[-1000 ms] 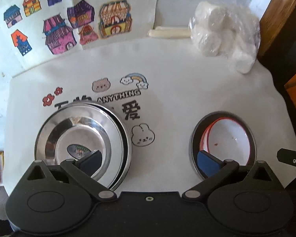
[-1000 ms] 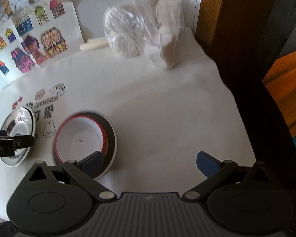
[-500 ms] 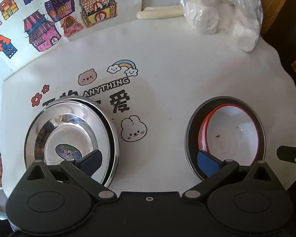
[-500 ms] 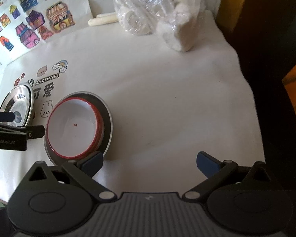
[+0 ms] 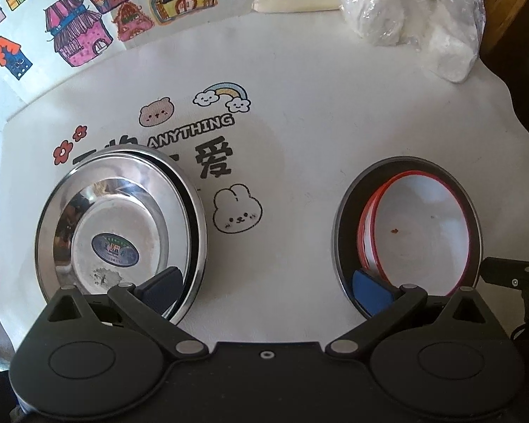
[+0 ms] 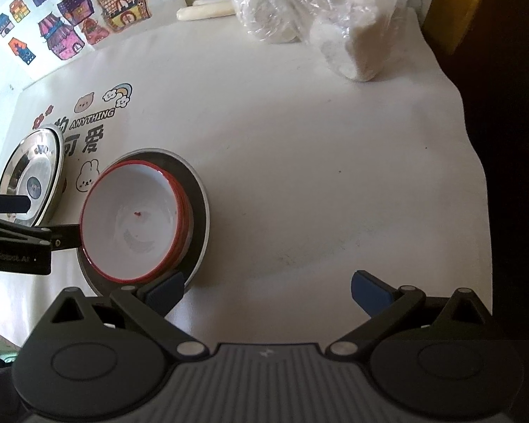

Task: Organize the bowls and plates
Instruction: 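Move both open grippers to the rim of the steel bowl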

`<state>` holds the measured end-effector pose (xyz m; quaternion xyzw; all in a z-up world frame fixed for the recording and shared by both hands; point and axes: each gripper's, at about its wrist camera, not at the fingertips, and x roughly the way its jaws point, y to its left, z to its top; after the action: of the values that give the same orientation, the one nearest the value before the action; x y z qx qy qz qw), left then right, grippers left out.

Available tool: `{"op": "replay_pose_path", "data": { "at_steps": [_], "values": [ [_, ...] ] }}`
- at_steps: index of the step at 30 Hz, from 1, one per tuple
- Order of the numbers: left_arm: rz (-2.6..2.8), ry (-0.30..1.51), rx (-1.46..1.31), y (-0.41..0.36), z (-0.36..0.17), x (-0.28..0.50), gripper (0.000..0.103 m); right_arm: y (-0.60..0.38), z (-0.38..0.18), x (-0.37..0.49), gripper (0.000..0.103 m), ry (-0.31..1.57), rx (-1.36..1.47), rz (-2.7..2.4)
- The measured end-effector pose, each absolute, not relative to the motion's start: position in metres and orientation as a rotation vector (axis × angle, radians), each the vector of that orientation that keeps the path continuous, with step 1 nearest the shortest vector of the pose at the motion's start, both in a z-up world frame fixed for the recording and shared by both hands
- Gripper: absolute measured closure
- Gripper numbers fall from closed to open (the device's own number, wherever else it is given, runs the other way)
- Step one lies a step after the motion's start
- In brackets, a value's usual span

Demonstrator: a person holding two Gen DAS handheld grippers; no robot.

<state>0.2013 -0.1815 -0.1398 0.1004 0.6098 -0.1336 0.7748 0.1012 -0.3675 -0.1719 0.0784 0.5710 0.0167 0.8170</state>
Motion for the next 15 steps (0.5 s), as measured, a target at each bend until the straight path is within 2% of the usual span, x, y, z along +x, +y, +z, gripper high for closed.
{"op": "replay_pose_path", "data": {
  "at_steps": [15],
  "values": [
    [-0.268,1.377,0.223,-0.191,-0.151,0.206,0.001,-0.364,-0.179,0.115,0.0,1.233,0.126,0.089]
  ]
}}
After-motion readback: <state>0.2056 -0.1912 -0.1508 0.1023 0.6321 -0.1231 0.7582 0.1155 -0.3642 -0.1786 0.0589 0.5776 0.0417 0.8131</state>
